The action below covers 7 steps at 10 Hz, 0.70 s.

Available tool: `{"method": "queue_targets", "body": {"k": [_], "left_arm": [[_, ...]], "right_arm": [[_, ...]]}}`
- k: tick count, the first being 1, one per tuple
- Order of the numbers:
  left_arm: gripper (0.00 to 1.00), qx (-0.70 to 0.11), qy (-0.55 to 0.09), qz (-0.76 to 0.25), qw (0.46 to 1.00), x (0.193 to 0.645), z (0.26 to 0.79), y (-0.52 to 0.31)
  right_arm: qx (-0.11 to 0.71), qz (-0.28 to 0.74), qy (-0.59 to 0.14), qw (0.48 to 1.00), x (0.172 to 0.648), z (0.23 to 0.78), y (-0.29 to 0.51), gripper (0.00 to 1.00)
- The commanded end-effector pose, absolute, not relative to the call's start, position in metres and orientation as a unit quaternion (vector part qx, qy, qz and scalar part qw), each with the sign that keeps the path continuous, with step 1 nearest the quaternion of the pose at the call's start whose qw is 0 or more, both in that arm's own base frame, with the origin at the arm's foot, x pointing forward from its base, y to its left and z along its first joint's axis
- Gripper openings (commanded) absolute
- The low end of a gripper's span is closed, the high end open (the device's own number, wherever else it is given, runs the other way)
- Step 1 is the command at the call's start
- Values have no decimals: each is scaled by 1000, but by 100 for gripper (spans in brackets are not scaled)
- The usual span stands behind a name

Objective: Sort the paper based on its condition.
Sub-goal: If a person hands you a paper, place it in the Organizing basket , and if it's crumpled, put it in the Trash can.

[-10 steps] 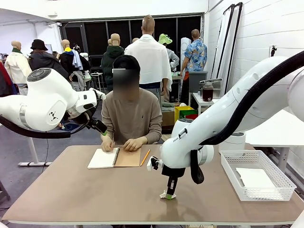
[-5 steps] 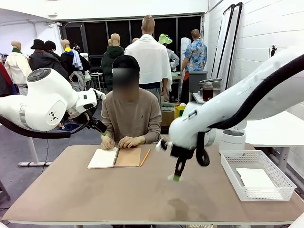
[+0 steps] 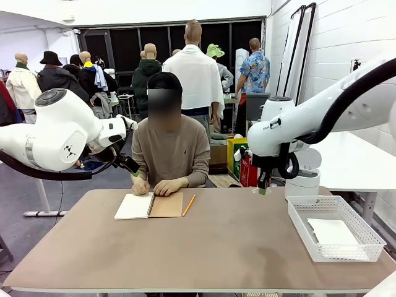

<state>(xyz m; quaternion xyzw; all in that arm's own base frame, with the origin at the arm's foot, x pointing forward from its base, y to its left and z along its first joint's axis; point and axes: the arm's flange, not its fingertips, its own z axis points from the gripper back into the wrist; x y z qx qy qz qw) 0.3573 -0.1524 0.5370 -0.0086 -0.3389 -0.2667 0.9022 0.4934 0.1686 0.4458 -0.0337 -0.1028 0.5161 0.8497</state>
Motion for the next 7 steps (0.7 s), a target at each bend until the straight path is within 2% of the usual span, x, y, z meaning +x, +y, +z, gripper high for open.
{"method": "queue_targets", "body": {"k": [1, 2, 3, 7], "left_arm": [[100, -8, -339, -268, 902, 357, 537, -152], [100, -8, -339, -268, 902, 357, 537, -152], [100, -8, -339, -268, 902, 357, 537, -152], [100, -8, -339, -268, 902, 357, 537, -152]], "right_arm": [[-39, 497, -96, 862, 507, 438, 179, 19], [-37, 517, -117, 847, 487, 432, 185, 19], [-33, 509, -100, 854, 504, 441, 169, 19], [-33, 511, -103, 853, 504, 439, 173, 19]]}}
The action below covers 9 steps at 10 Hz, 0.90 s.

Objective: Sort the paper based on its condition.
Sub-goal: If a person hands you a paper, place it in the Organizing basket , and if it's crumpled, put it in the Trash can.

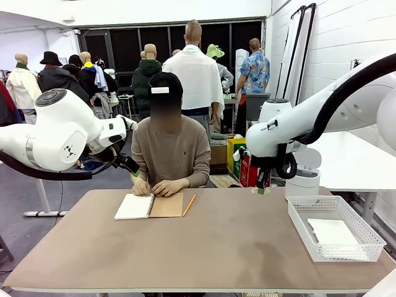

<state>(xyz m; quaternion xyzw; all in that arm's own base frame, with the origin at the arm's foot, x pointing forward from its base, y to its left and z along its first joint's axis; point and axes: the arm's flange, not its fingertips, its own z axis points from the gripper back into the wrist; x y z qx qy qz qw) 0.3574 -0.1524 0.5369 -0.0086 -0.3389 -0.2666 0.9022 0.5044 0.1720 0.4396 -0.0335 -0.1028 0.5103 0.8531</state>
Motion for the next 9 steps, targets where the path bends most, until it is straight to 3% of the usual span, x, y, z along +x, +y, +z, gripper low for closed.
{"method": "queue_targets", "body": {"k": [1, 6, 9], "left_arm": [[100, -8, -339, -268, 902, 357, 537, -152], [100, -8, -339, -268, 902, 357, 537, -152], [100, -8, -339, -268, 902, 357, 537, -152]], "right_arm": [[-53, 499, -124, 856, 514, 445, 168, 19], [-157, 439, -156, 871, 570, 482, 125, 19], [-176, 406, -163, 882, 604, 488, 97, 19]]}}
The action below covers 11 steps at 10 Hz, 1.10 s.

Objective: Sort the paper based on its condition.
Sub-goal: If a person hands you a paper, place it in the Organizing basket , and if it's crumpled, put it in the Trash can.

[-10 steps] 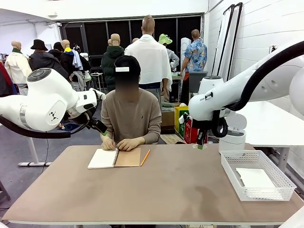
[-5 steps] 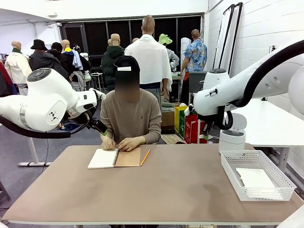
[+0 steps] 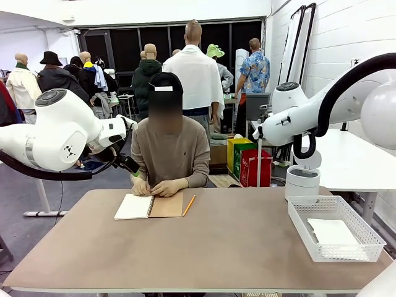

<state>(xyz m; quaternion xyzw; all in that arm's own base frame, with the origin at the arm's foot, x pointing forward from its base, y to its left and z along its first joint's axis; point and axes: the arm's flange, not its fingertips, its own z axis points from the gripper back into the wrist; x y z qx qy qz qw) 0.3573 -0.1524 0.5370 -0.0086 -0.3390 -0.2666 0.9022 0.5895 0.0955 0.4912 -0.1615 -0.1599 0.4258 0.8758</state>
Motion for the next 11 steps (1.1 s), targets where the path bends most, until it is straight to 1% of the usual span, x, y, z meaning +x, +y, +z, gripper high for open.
{"method": "queue_targets", "body": {"k": [1, 3, 6, 7, 8, 11], "left_arm": [[100, -8, -339, -268, 902, 357, 537, -152], [100, -8, -339, -268, 902, 357, 537, -152], [100, -8, -339, -268, 902, 357, 537, -152], [100, -8, -339, -268, 902, 357, 537, -152], [100, -8, -339, -268, 902, 357, 537, -152], [100, -8, -339, -268, 902, 357, 537, -152]], "right_arm": [[-184, 396, -161, 885, 611, 489, 87, 19], [-196, 376, -153, 893, 625, 481, 70, 19], [-216, 351, -133, 901, 629, 469, 49, 19], [-209, 346, -138, 904, 628, 470, 52, 19], [-192, 373, -143, 896, 624, 472, 44, 19], [-192, 373, -143, 896, 624, 472, 44, 19]]}}
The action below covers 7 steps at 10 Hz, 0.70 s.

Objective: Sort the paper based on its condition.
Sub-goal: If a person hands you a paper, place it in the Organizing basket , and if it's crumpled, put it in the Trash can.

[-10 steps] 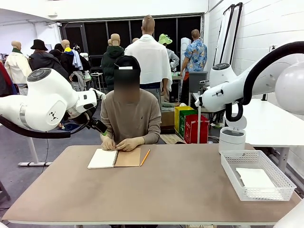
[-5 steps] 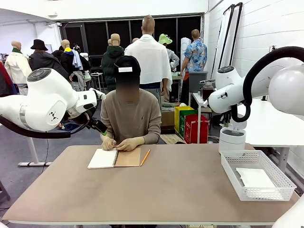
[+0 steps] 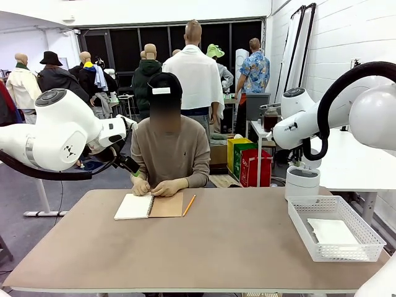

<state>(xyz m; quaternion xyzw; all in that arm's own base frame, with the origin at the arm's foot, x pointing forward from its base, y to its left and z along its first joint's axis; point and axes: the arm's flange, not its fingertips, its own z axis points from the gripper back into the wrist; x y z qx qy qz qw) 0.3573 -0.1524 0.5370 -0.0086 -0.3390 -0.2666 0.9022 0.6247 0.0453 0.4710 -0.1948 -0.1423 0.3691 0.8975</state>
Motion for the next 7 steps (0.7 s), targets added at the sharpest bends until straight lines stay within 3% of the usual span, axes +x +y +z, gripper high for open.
{"method": "queue_targets", "body": {"k": [1, 7], "left_arm": [[100, -8, -339, -268, 902, 357, 537, -152], [100, -8, -339, -268, 902, 357, 537, -152]], "right_arm": [[-195, 369, -142, 898, 625, 471, 45, 19], [-222, 355, -163, 893, 634, 448, 33, 19]]}}
